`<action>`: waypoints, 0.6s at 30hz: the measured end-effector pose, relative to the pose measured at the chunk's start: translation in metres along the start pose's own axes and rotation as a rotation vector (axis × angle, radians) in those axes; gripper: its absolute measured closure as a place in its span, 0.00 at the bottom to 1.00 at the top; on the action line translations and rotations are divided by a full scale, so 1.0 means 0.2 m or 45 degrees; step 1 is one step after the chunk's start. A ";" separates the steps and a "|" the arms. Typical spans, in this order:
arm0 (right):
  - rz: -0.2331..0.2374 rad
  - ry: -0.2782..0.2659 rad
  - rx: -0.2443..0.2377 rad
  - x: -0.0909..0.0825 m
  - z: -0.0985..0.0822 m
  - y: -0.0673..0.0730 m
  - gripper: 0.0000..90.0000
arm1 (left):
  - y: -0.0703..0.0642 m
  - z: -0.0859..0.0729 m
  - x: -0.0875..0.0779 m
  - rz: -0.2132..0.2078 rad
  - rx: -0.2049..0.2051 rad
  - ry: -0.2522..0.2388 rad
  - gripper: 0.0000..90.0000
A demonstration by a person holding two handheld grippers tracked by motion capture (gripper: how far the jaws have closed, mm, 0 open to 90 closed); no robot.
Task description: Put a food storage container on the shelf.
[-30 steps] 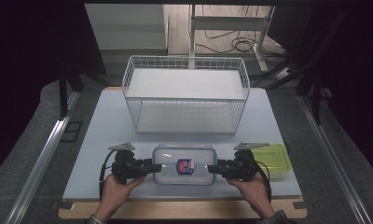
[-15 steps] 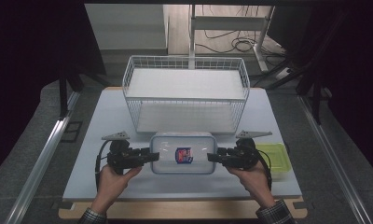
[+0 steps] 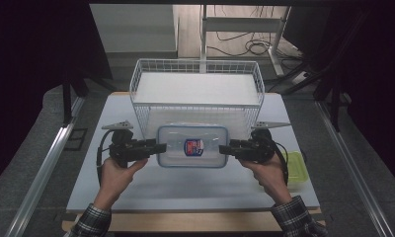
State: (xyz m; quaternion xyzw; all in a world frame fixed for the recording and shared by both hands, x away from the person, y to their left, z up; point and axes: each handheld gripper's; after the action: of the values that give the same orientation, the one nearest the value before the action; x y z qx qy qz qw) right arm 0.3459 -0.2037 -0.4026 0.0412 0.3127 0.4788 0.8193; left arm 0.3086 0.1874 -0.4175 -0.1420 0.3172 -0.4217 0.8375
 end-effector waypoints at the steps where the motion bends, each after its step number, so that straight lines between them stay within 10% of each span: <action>1: 0.000 0.000 0.000 0.00 0.00 0.00 0.55 | 0.00 0.01 0.00 0.001 0.001 -0.003 0.59; 18: -0.010 -0.050 -0.019 -0.03 0.25 0.00 0.55 | 0.00 0.24 -0.05 -0.001 0.024 -0.062 0.59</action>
State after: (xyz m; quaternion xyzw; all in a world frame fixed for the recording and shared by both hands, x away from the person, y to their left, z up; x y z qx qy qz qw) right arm 0.3717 -0.1976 -0.3601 0.0434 0.2930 0.4769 0.8275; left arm 0.3348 0.1934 -0.3767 -0.1444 0.2926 -0.4213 0.8462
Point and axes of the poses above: each handheld gripper's, and its own axes: x roughly forward along the jaws, z roughly out of its top, y roughly to its left, and after that the axes turned 2 degrees about -x, right-handed
